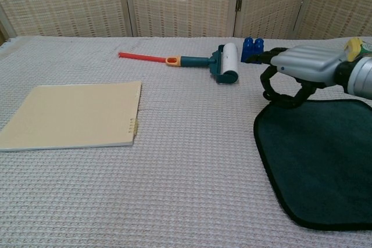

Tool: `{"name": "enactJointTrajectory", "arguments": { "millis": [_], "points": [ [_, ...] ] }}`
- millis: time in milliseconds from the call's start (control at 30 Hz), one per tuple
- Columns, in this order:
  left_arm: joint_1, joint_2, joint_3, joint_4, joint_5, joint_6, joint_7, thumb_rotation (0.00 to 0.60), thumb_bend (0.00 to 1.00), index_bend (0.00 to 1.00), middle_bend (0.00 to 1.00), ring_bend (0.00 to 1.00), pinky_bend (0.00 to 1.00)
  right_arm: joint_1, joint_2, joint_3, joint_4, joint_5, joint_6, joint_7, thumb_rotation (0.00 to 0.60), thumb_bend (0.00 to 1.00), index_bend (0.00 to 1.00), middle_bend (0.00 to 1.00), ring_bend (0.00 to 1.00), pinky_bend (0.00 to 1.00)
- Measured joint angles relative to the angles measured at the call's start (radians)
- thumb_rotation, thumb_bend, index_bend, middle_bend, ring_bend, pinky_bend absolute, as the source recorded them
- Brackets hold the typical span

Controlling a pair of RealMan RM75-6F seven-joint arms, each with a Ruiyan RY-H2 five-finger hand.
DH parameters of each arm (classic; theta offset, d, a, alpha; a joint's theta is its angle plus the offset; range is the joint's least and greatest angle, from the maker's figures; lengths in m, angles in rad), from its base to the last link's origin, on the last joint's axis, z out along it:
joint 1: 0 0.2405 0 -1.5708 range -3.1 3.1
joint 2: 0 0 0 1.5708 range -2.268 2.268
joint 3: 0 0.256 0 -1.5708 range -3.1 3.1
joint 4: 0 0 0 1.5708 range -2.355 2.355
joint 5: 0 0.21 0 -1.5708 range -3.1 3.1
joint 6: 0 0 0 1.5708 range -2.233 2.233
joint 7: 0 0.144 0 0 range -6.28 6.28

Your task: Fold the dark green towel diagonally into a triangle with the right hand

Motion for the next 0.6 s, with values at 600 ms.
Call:
{"name": "enactJointTrajectory", "arguments": {
  "millis": [600],
  "points": [
    [0.002,-0.019,0.022,-0.017,0.043,0.012,0.050,0.600,0.66,0.00,0.03,0.00,0.00,-0.263,0.297,-0.208,-0.297,-0.116,0.191,-0.194,0.594,0.44,0.64,0.08,0.03,0.00]
  ]
}}
